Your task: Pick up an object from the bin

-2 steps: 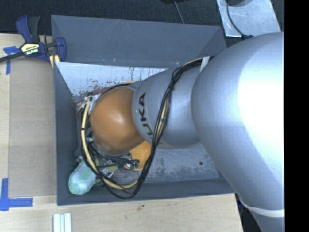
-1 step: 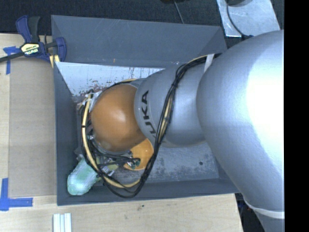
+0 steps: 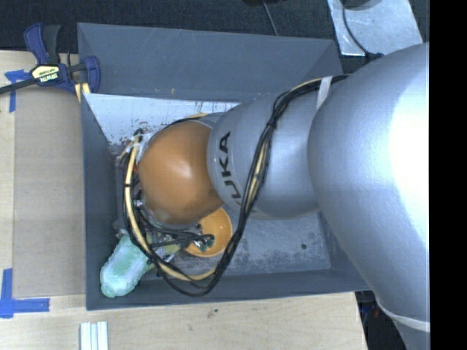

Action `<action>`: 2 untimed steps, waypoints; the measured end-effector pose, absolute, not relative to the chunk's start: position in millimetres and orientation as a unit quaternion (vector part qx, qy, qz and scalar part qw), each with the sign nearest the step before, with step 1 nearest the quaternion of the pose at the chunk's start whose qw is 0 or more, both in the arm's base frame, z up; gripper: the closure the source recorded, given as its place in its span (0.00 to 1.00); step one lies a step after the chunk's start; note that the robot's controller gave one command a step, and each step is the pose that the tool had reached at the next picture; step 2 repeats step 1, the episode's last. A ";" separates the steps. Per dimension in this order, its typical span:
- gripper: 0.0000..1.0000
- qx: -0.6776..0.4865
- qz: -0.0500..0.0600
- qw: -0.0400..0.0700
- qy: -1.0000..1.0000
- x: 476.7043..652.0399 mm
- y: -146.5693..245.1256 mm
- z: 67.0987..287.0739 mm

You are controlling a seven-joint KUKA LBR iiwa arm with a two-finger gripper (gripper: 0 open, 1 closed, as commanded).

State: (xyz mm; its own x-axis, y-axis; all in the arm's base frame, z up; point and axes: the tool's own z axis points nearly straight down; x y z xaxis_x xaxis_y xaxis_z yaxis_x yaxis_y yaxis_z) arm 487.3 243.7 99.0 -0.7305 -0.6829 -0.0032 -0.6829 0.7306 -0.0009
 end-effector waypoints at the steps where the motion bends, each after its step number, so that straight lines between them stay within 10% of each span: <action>1: 1.00 -0.366 0.000 0.003 0.931 488.0 243.9 105.5; 2: 1.00 -0.366 0.000 0.003 0.931 488.0 243.9 105.5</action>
Offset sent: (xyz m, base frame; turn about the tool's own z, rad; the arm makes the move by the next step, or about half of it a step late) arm 0.0005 0.0003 0.0393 0.0013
